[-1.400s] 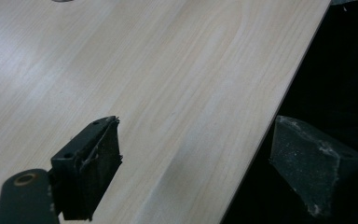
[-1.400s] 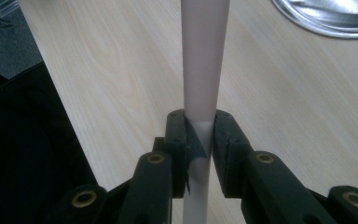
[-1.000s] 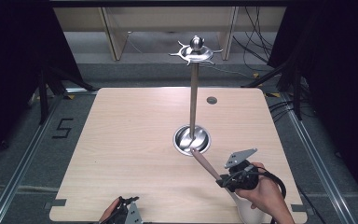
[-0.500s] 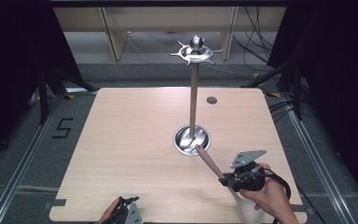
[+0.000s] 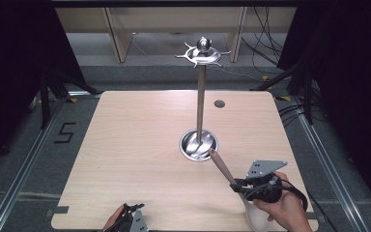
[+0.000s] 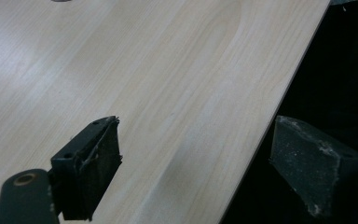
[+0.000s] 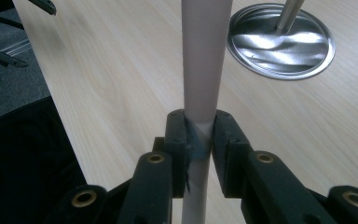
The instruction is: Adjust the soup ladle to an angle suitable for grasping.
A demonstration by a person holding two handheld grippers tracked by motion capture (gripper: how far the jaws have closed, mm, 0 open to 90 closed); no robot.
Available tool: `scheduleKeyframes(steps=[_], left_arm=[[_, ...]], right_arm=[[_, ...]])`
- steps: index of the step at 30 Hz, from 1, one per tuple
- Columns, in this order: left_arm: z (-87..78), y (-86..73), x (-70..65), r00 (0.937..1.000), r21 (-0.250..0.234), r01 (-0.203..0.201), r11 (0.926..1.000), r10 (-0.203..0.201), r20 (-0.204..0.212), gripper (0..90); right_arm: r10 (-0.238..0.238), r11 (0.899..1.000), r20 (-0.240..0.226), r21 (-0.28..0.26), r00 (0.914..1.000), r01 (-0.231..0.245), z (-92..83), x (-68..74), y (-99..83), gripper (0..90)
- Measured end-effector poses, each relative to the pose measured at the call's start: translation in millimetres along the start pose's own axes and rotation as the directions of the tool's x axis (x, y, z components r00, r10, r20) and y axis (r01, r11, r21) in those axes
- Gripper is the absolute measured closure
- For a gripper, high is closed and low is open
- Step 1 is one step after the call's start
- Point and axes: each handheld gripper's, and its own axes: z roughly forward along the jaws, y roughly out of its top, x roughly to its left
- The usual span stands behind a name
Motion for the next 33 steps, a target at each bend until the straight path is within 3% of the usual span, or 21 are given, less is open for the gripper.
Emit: scheduleKeyframes(steps=[2, 10, 12, 20, 26, 30, 32, 33], left_arm=[[-1.2, 0.4, 0.3, 0.9999, 0.005, -0.01, 0.9999, 0.01, -0.012, 14.9], [-1.2, 0.2, 0.4, 1.0, 0.007, -0.003, 1.0, 0.003, 0.007, 14.9], [-1.3, 0.1, 0.4, 0.9998, 0.003, -0.007, 1.0, 0.007, -0.017, 14.9], [-1.5, 0.2, 0.3, 0.9998, 0.001, -0.005, 1.0, 0.005, -0.017, 14.9], [-1.9, -0.1, 1.0, 0.9998, 0.004, -0.007, 1.0, 0.007, -0.021, 14.9], [-1.5, 0.2, 0.5, 0.9998, 0.003, -0.005, 1.0, 0.005, -0.018, 14.9], [-1.7, -0.1, 0.9, 0.9998, 0.01, -0.011, 0.9999, 0.011, -0.019, 14.9], [-1.8, -0.2, 0.8, 0.9999, 0.006, -0.007, 1.0, 0.007, -0.014, 14.9]], right_arm=[[-0.001, 1.0, 0.0, -0.004, 1.0, 0.001, -1.1, 0.3, -0.8, 77.7], [-0.012, 0.998, 0.004, -0.057, 0.9999, 0.012, -8.0, -0.2, 0.0, 77.7], [-0.019, 0.997, 0.011, -0.077, 0.9998, 0.02, -8.9, -1.5, -1.2, 77.7], [-0.021, 0.992, 0.001, -0.124, 0.9998, 0.021, -13.9, -4.0, -4.4, 77.8], [0.01, 0.991, -0.011, -0.136, 0.9999, -0.011, -19.8, -3.3, -8.7, 77.8], [-0.009, 0.983, 0.004, -0.184, 1.0, 0.009, -22.1, -3.4, -8.5, 77.8], [-0.014, 0.985, -0.016, -0.175, 0.9998, 0.011, -23.7, -2.7, -8.0, 77.8], [-0.034, 0.982, -0.001, -0.188, 0.9994, 0.033, -24.4, -4.4, -7.5, 77.8]])
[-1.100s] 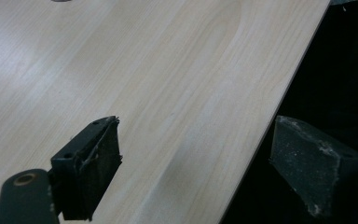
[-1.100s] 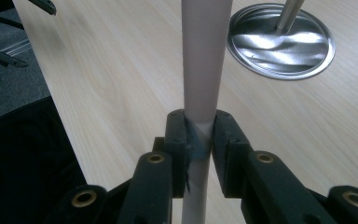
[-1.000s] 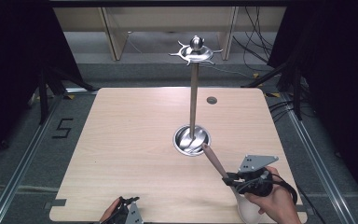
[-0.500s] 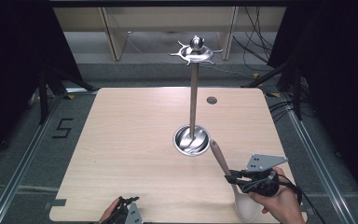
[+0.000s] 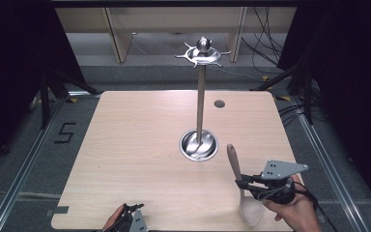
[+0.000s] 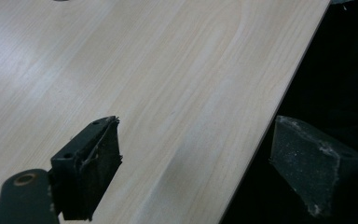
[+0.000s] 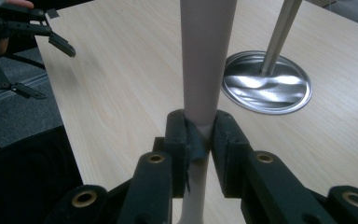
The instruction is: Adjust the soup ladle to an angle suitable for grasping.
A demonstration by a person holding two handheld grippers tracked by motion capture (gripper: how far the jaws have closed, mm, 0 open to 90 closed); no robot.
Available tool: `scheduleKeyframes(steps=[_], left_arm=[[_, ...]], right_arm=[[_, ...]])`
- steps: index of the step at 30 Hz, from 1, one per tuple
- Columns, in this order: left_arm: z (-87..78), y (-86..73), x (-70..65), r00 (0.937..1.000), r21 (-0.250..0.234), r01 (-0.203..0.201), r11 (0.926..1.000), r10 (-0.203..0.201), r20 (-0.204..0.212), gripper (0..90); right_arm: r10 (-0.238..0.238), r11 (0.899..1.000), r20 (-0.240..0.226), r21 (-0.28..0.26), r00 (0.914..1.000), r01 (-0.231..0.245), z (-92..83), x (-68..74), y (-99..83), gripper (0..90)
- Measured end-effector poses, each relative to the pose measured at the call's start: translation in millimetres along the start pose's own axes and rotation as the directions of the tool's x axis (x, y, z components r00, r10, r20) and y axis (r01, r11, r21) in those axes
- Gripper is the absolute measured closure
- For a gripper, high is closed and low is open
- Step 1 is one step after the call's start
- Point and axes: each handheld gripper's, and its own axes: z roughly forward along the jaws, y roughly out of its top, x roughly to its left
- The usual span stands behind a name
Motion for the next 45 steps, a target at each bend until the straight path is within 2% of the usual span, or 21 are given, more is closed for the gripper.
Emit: scheduleKeyframes(steps=[2, 7, 8, 9, 12, 14, 17, 20, 21, 24, 25, 26, 27, 28, 31, 32, 34, 36, 39, 40, 45], left_arm=[[0.0, 0.1, 0.1, 1.0, -0.002, 0.001, 1.0, -0.001, -0.005, 14.9], [0.0, 0.1, 0.2, 1.0, 0.002, -0.003, 1.0, 0.003, -0.005, 14.9], [0.0, 0.1, 0.1, 1.0, 0.003, -0.003, 1.0, 0.003, -0.005, 14.9], [0.0, 0.1, 0.0, 1.0, 0.003, -0.004, 1.0, 0.004, -0.004, 14.9], [0.2, 0.0, -0.1, 1.0, 0.004, -0.002, 1.0, 0.003, -0.002, 14.9], [0.4, 0.0, -0.4, 1.0, 0.001, 0.0, 1.0, 0.0, -0.002, 14.9], [0.3, 0.0, -0.1, 1.0, 0.004, -0.002, 1.0, 0.002, -0.002, 14.9], [0.8, -0.3, -0.5, 1.0, 0.0, -0.001, 1.0, 0.001, 0.002, 14.9], [1.7, -0.4, -0.6, 0.9998, -0.003, -0.001, 1.0, 0.002, 0.018, 14.9], [0.2, 0.0, -0.2, 1.0, -0.003, -0.003, 1.0, 0.003, 0.001, 14.9], [0.0, 0.0, 0.2, 1.0, 0.0, -0.005, 1.0, 0.005, 0.0, 14.9], [0.0, 0.0, 0.2, 1.0, 0.0, -0.005, 1.0, 0.005, 0.0, 14.9], [0.0, -0.2, 0.4, 1.0, 0.0, -0.005, 1.0, 0.005, -0.001, 14.9], [0.2, -0.4, 0.5, 1.0, 0.0, -0.006, 1.0, 0.006, -0.002, 14.9], [-0.3, -0.1, 0.7, 1.0, -0.003, -0.004, 1.0, 0.004, -0.006, 14.9], [-1.1, -0.1, 1.3, 1.0, -0.001, -0.005, 1.0, 0.005, 0.004, 14.9], [0.0, -0.4, 1.0, 0.9999, -0.004, -0.004, 1.0, 0.004, -0.012, 14.9], [0.1, -0.4, 1.0, 1.0, -0.006, 0.0, 1.0, 0.0, -0.008, 14.9], [0.1, -0.2, 0.7, 0.9999, -0.005, -0.002, 1.0, 0.002, -0.014, 14.9], [-0.2, -0.2, 0.8, 1.0, -0.003, -0.003, 1.0, 0.003, -0.006, 14.9], [0.0, -0.3, 1.2, 1.0, -0.005, -0.001, 1.0, 0.001, -0.009, 14.9]], right_arm=[[-0.014, 1.0, -0.003, -0.014, 0.9999, 0.014, -0.4, -0.4, 0.7, 77.8], [0.003, 0.999, -0.009, -0.052, 1.0, -0.003, -4.5, 0.1, 3.5, 77.8], [-0.011, 0.998, -0.021, -0.06, 0.9997, 0.01, -5.2, -1.5, 4.9, 77.8], [-0.027, 0.996, -0.01, -0.085, 0.9996, 0.026, -4.9, -2.3, 6.1, 77.8], [-0.016, 0.995, -0.016, -0.098, 0.9997, 0.014, -4.8, -1.9, 9.3, 77.8], [-0.03, 0.992, -0.014, -0.126, 0.9995, 0.028, -3.2, -3.3, 16.4, 77.8], [-0.032, 0.992, -0.018, -0.123, 0.9993, 0.029, -2.2, -4.7, 23.3, 77.8], [-0.017, 0.988, -0.009, -0.151, 0.9998, 0.015, 0.5, -6.5, 29.7, 77.8], [0.004, 0.989, -0.011, -0.151, 0.9999, -0.006, 0.6, -6.5, 31.5, 77.8], [0.014, 0.99, -0.014, -0.137, 0.9998, -0.016, 1.4, -9.7, 38.2, 77.8], [0.034, 0.99, -0.012, -0.135, 0.9994, -0.035, 2.4, -9.3, 40.0, 77.8], [0.034, 0.99, -0.012, -0.135, 0.9994, -0.035, 2.4, -9.3, 40.0, 77.8], [0.005, 0.989, -0.003, -0.151, 1.0, -0.005, 4.7, -12.6, 42.1, 77.8], [0.03, 0.99, 0.002, -0.141, 0.9995, -0.03, 7.2, -13.1, 45.5, 77.8], [0.052, 0.99, 0.006, -0.131, 0.9986, -0.05, 10.5, -15.5, 50.0, 77.8], [0.042, 0.991, 0.001, -0.124, 0.9991, -0.041, 11.0, -17.0, 51.4, 77.8], [0.049, 0.99, 0.02, -0.132, 0.9986, -0.046, 13.8, -18.9, 54.8, 77.8], [0.023, 0.992, 0.032, -0.122, 0.9992, -0.019, 13.7, -24.3, 59.4, 77.8], [0.046, 0.993, 0.035, -0.107, 0.9983, -0.042, 12.8, -27.6, 66.1, 77.8], [0.032, 0.994, 0.043, -0.107, 0.9986, -0.027, 12.4, -30.5, 69.0, 77.8], [0.04, 0.993, 0.073, -0.114, 0.9965, -0.031, 13.0, -37.4, 82.1, 77.8]])
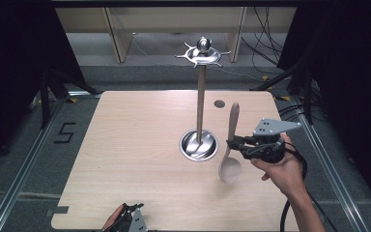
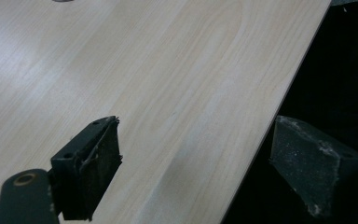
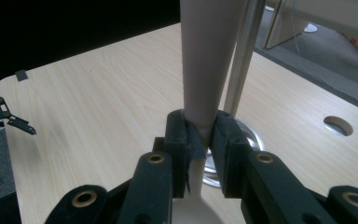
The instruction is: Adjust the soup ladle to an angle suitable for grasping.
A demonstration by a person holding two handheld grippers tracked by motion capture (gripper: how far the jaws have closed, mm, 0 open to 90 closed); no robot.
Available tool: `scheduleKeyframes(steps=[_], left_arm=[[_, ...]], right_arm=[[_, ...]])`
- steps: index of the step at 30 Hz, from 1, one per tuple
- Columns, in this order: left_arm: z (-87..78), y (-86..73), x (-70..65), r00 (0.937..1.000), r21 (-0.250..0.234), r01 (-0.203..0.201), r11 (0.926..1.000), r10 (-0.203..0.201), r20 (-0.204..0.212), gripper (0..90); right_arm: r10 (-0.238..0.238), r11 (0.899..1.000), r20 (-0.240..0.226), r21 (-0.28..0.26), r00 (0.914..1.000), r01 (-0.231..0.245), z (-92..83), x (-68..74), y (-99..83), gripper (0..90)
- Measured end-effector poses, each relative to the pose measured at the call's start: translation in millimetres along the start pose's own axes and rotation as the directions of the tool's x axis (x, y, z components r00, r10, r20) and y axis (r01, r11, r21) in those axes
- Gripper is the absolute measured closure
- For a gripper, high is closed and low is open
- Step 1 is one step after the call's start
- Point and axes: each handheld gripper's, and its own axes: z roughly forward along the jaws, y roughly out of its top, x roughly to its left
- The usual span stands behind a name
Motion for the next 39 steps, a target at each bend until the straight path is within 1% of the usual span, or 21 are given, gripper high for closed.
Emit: scheduleKeyframes(steps=[2, 4, 5, 7, 8, 9, 10, 12, 16, 19, 21, 22, 24, 29, 30, 31, 32, 35, 36, 37, 39], left_arm=[[0.3, -0.1, -0.3, 1.0, -0.001, 0.001, 1.0, -0.001, -0.008, 14.9], [0.1, 0.0, -0.1, 1.0, -0.001, 0.003, 1.0, -0.003, -0.003, 14.9], [0.5, 0.0, 0.3, 0.9997, -0.002, 0.01, 0.9999, -0.01, 0.021, 14.9], [0.5, -0.1, 0.6, 0.9998, -0.004, 0.008, 1.0, -0.008, 0.02, 14.9], [-0.4, 0.0, 0.6, 1.0, -0.003, 0.007, 1.0, -0.007, 0.007, 14.9], [-0.3, 0.0, 0.6, 1.0, -0.004, 0.008, 1.0, -0.008, 0.005, 14.9], [-0.7, 0.0, 0.4, 0.9999, -0.007, 0.011, 0.9999, -0.011, 0.011, 14.9], [-0.7, 0.0, 0.5, 0.9999, -0.007, 0.01, 0.9999, -0.01, 0.009, 14.9], [-0.9, -0.1, 0.7, 0.9999, -0.007, 0.01, 0.9999, -0.01, 0.01, 14.9], [-0.8, -0.1, 0.6, 0.9999, -0.007, 0.011, 0.9999, -0.011, 0.011, 14.9], [-0.4, -0.1, 0.4, 0.9999, -0.004, 0.007, 1.0, -0.007, 0.01, 14.9], [-0.4, 0.0, 0.4, 0.9999, -0.003, 0.005, 1.0, -0.005, 0.01, 14.9], [-0.6, 0.1, 0.4, 0.9999, -0.004, 0.005, 1.0, -0.005, 0.01, 14.9], [-0.6, 0.1, 0.3, 0.9999, -0.003, 0.005, 1.0, -0.005, 0.01, 14.9], [0.0, 0.1, 0.4, 0.9998, -0.004, 0.006, 1.0, -0.006, 0.02, 14.9], [0.0, 0.1, 0.4, 0.9998, -0.004, 0.006, 1.0, -0.006, 0.02, 14.9], [-1.5, 0.5, 0.2, 0.9999, 0.003, 0.001, 1.0, -0.001, 0.015, 14.9], [-1.6, 0.6, -0.1, 0.9998, -0.002, 0.003, 1.0, -0.003, 0.017, 14.9], [-1.3, 0.5, -0.2, 0.9998, -0.004, 0.005, 1.0, -0.005, 0.018, 14.9], [-1.3, 0.5, -0.2, 0.9998, -0.004, 0.005, 1.0, -0.005, 0.018, 14.9], [-1.4, 0.5, 0.3, 0.9999, 0.002, 0.003, 1.0, -0.003, 0.015, 14.9]], right_arm=[[-0.013, 1.0, -0.007, 0.017, 0.9999, 0.013, -0.4, -4.6, 6.3, 77.8], [0.005, 1.0, -0.002, 0.016, 1.0, -0.005, 0.7, -6.1, 11.6, 77.8], [-0.016, 1.0, -0.006, 0.003, 0.9999, 0.016, 2.4, -9.1, 14.4, 77.8], [-0.004, 1.0, -0.002, 0.022, 1.0, 0.004, 1.3, -8.9, 17.4, 77.8], [-0.024, 1.0, -0.001, 0.016, 0.9997, 0.024, 2.4, -12.4, 24.1, 77.8], [-0.034, 0.999, 0.012, 0.006, 0.9994, 0.034, 3.2, -13.4, 26.0, 77.8], [-0.014, 1.0, 0.016, 0.015, 0.9998, 0.014, 2.6, -13.1, 28.6, 77.8], [-0.022, 1.0, 0.01, 0.023, 0.9997, 0.021, 2.3, -14.7, 31.6, 77.8], [-0.032, 0.999, 0.037, 0.023, 0.9988, 0.032, 3.7, -19.8, 43.7, 77.8], [-0.046, 0.999, 0.047, 0.026, 0.9978, 0.045, 3.8, -22.4, 47.7, 77.8], [-0.024, 1.0, 0.049, 0.016, 0.9985, 0.024, 6.6, -22.0, 51.5, 77.8], [-0.023, 0.999, 0.043, 0.032, 0.9988, 0.021, 5.9, -22.6, 53.5, 77.8], [-0.037, 0.999, 0.048, 0.034, 0.9982, 0.035, 7.3, -24.0, 56.8, 77.7], [-0.029, 0.998, 0.059, 0.048, 0.9978, 0.026, 10.5, -25.5, 64.2, 77.8], [-0.048, 0.998, 0.072, 0.036, 0.9963, 0.046, 12.1, -27.3, 65.4, 77.8], [-0.048, 0.998, 0.072, 0.036, 0.9963, 0.046, 12.1, -27.3, 65.4, 77.8], [-0.035, 0.998, 0.078, 0.046, 0.9964, 0.031, 12.7, -27.6, 68.2, 77.8], [-0.05, 0.997, 0.074, 0.066, 0.996, 0.045, 12.1, -30.5, 72.7, 77.8], [-0.03, 0.998, 0.088, 0.058, 0.9957, 0.025, 12.7, -29.2, 73.2, 77.8], [-0.053, 0.997, 0.085, 0.062, 0.9949, 0.048, 12.4, -31.8, 75.0, 77.7], [-0.043, 0.997, 0.08, 0.072, 0.9958, 0.038, 12.8, -31.6, 77.5, 77.8]])
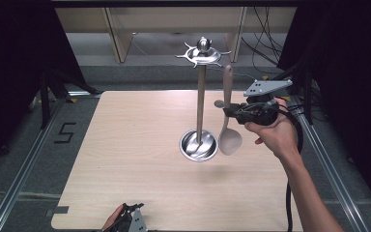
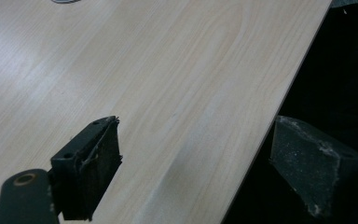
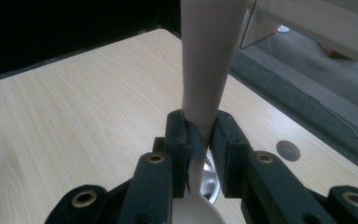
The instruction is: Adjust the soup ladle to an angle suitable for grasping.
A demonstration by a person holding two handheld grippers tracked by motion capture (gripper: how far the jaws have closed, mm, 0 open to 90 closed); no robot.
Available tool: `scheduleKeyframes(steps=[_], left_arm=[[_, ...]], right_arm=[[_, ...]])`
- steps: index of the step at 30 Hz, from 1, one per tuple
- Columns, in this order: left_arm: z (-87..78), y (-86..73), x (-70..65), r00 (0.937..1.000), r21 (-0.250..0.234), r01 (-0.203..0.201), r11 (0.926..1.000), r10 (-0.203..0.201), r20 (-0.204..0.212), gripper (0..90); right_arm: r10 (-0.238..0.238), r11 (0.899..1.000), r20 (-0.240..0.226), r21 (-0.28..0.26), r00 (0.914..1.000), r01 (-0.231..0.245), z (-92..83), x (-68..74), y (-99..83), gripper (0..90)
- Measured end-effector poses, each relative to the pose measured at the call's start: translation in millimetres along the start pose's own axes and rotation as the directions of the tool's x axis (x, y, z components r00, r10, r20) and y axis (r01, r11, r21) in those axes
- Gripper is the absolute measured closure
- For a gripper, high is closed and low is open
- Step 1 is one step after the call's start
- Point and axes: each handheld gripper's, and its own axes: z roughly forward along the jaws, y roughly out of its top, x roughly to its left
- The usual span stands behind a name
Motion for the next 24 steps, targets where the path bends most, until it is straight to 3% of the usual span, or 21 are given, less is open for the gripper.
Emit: scheduleKeyframes(steps=[6, 8, 12, 15, 17, 21, 24], left_arm=[[0.7, -0.2, -0.7, 1.0, -0.01, 0.004, 0.9999, -0.004, -0.004, 14.9], [0.7, -0.3, -0.7, 1.0, -0.011, 0.006, 0.9999, -0.006, -0.003, 14.9], [0.8, -0.2, -0.2, 1.0, -0.005, 0.0, 1.0, 0.0, -0.008, 14.9], [0.7, -0.2, -0.5, 1.0, -0.011, 0.003, 0.9999, -0.003, -0.004, 14.9], [0.6, -0.2, -0.2, 1.0, -0.008, 0.001, 1.0, -0.001, -0.005, 14.9], [0.8, -0.2, -0.1, 1.0, -0.005, -0.003, 1.0, 0.003, -0.009, 14.9], [0.2, -0.1, 0.0, 1.0, -0.002, -0.005, 1.0, 0.005, -0.001, 14.9]], right_arm=[[-0.021, 1.0, 0.018, -0.004, 0.9996, 0.021, 3.6, -2.3, 4.9, 77.8], [-0.004, 1.0, 0.008, 0.019, 1.0, 0.004, 3.3, -1.8, 6.5, 77.7], [-0.017, 1.0, 0.022, 0.012, 0.9996, 0.017, 5.1, -3.4, 7.8, 77.8], [0.0, 1.0, 0.018, 0.02, 0.9998, 0.0, 7.0, -2.2, 8.1, 77.8], [-0.021, 0.999, 0.013, 0.034, 0.9997, 0.02, 7.2, -3.5, 8.9, 77.8], [-0.003, 0.999, 0.005, 0.035, 1.0, 0.003, 8.6, -2.5, 9.8, 77.8], [-0.021, 0.999, 0.014, 0.04, 0.9997, 0.02, 10.4, -2.6, 12.4, 77.8]])
